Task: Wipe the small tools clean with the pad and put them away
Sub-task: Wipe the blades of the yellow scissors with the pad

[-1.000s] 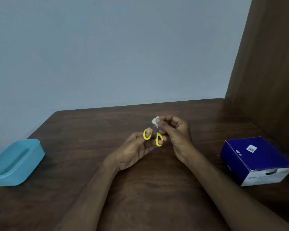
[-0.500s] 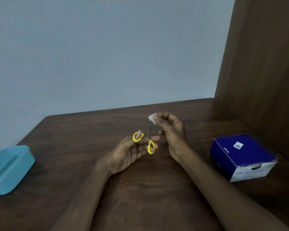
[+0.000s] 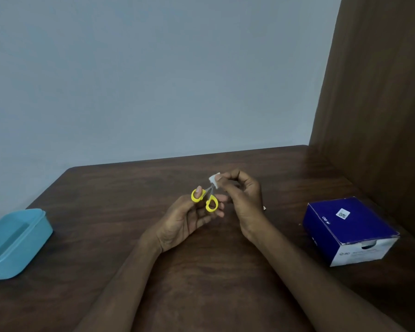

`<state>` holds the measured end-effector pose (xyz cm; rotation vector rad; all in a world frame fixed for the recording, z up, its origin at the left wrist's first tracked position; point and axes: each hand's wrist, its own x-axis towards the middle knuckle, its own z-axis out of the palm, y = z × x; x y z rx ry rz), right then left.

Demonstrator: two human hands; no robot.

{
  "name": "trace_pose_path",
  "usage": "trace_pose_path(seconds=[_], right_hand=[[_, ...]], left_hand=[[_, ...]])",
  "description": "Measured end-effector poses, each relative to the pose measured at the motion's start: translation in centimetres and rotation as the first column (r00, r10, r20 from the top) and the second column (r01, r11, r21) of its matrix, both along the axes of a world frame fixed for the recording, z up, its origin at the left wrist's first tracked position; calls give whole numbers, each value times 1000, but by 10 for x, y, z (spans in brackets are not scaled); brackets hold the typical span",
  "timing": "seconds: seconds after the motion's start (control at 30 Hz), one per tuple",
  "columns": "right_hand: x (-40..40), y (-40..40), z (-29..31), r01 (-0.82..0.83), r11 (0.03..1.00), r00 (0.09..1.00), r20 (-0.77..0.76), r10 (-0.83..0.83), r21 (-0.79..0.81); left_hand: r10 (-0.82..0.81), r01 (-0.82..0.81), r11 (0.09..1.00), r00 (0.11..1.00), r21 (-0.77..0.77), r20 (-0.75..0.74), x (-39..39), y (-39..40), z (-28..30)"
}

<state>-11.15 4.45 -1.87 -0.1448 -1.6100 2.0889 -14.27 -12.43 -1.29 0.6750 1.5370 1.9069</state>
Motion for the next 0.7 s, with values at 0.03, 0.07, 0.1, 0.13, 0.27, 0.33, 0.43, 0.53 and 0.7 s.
trace_pose_path(seconds=[0.03, 0.07, 0.1, 0.13, 0.27, 0.33, 0.43, 0.53, 0.7], right_hand=[[-1, 0, -2, 15, 999, 1000, 14, -16, 50], [-3, 1, -4, 50, 995, 998, 32, -53, 88], [-6, 3, -7, 111, 988, 992, 52, -117, 109], [-10, 5, -9, 185, 976, 978, 75, -194, 111], [-11, 14, -6, 212, 976, 977, 25, -212, -36], [-8, 11, -3, 106, 994, 994, -24, -106, -18], [-7, 3, -3, 145, 986, 988, -66, -139, 85], [-9, 8, -2, 194, 981, 975, -101, -196, -28], [-10, 10, -6, 198, 979, 974, -101, -202, -47]], left_hand=[[8, -8, 1000, 1000, 7, -2, 0, 0, 0], [14, -14, 1000, 1000, 14, -4, 0, -1, 1], [17, -17, 1000, 1000, 18, -4, 0, -1, 1], [16, -16, 1000, 1000, 19, 0, 1, -1, 1], [13, -13, 1000, 1000, 8, 3, 1, 0, 2], [10, -10, 1000, 1000, 22, 10, 1, 0, 2], [25, -26, 999, 999, 22, 43, 1, 0, 1], [92, -91, 995, 995, -27, 25, 2, 2, 0], [309, -313, 948, 947, -49, -85, -4, 5, -5]])
